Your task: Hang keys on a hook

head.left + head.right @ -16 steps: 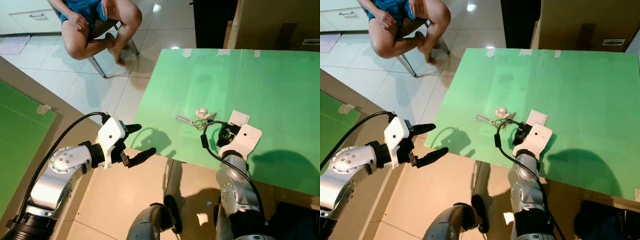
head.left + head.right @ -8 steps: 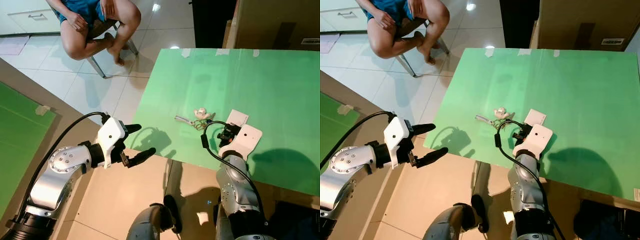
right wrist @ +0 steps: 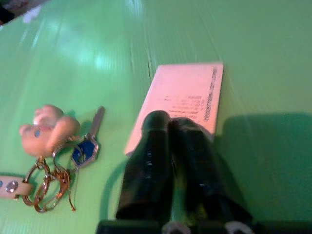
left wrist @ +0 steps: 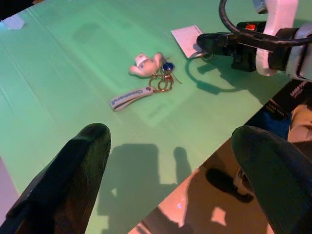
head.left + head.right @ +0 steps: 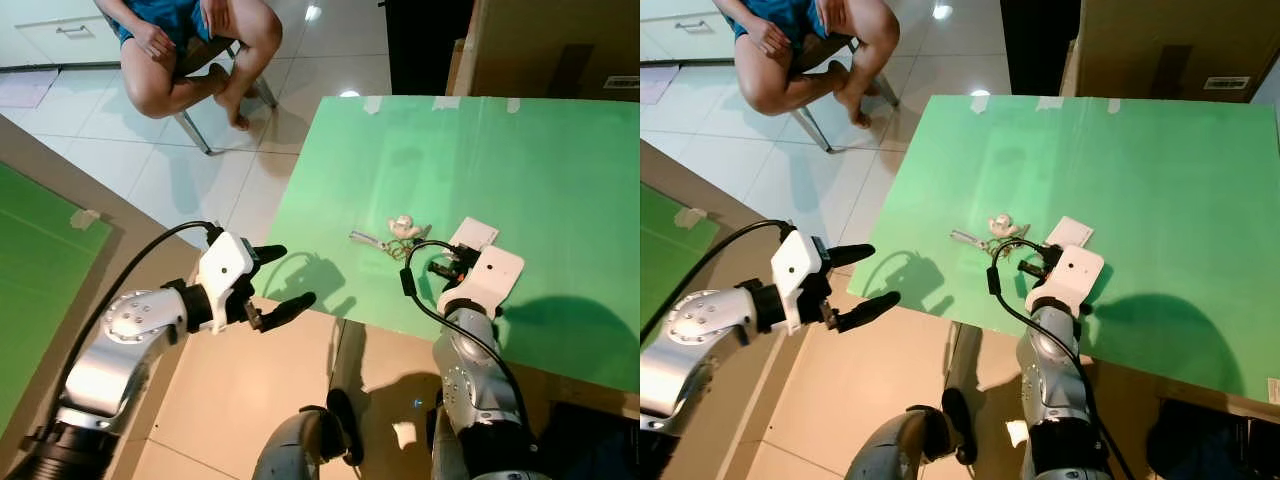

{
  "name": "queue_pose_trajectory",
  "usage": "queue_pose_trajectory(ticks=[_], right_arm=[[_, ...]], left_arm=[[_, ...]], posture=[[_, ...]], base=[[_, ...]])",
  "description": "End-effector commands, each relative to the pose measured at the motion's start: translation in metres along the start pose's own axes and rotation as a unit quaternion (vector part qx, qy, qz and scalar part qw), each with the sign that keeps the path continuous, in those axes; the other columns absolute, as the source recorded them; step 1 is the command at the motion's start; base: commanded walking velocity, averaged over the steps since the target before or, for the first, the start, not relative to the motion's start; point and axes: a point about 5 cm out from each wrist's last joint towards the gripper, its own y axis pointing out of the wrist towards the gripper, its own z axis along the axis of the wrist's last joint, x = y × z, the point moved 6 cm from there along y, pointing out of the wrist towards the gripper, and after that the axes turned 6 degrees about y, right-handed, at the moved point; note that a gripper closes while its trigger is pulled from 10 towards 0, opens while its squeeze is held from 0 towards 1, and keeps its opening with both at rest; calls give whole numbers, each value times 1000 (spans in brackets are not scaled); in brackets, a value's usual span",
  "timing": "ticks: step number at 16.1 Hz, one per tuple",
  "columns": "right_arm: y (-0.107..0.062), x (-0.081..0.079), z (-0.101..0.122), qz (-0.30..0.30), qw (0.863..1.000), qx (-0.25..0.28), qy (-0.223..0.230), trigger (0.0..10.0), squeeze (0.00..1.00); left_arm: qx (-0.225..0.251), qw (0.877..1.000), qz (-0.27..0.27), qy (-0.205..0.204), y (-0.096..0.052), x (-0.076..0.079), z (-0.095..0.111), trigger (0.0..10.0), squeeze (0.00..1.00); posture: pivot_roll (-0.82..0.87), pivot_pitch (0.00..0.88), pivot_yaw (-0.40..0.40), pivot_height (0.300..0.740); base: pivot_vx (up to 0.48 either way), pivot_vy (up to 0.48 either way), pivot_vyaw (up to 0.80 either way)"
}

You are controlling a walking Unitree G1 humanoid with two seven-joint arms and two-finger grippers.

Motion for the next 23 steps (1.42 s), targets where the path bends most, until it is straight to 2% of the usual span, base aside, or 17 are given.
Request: queue_pose_trajectory(ticks=[1,7,8,9,11,13,14,15,16,18,20,21,22,23], right_arm=[[-7,-11,-5,16,1000,-4,-3,0,0],[4,-7,32,30,997,51,-46,0,0],[9,-12,45,44,994,72,-64,0,0],[11,-13,50,50,993,78,-70,0,0],[16,-26,74,92,983,112,-111,0,0],[18,-33,83,117,977,124,-130,0,0],[20,-47,94,161,966,136,-151,0,0],[21,-52,98,174,962,139,-155,0,0],[21,-54,100,179,961,140,-157,0,0],[23,-68,106,208,955,142,-155,0,0],[25,-70,104,212,955,136,-153,0,0],[28,-70,97,207,959,122,-148,6667,0],[28,-68,94,203,961,115,-145,6667,0],[29,-64,85,192,967,102,-136,10000,0]], left_arm=[[-13,1000,2,-2,-1,0,-7,10000,0],[18,999,33,-16,29,-2,-4,10000,0],[22,998,61,-21,39,-10,-4,10000,0],[23,997,74,-22,43,-13,-4,10000,0],[27,990,131,-47,54,-24,-8,10000,0],[27,987,149,-55,56,-27,-11,10000,0],[25,980,185,-69,57,-33,-17,10000,0],[23,975,205,-78,56,-37,-20,10000,0],[22,973,214,-81,55,-39,-21,10000,0],[23,965,246,-90,51,-46,-25,10000,0],[25,962,256,-90,49,-48,-26,10000,0],[25,961,260,-88,47,-49,-26,10000,0],[25,961,260,-88,46,-49,-27,10000,0],[23,961,262,-86,45,-50,-27,10000,0]], posture=[[-117,296,286,740],[-196,230,217,740],[-210,213,202,740],[-218,201,192,740],[-229,171,159,740],[-229,152,130,740],[-212,129,99,740],[-206,124,91,740],[-206,124,91,740],[-178,104,64,740],[-155,95,50,740],[-140,95,51,740],[-140,95,51,740],[-132,100,57,740]], base=[[0,0,0],[0,0,0],[0,0,0],[0,0,0],[0,0,0],[0,0,0],[0,0,0],[0,0,0],[0,0,0],[0,0,0],[0,0,0],[0,0,0],[0,0,0],[0,0,0]])
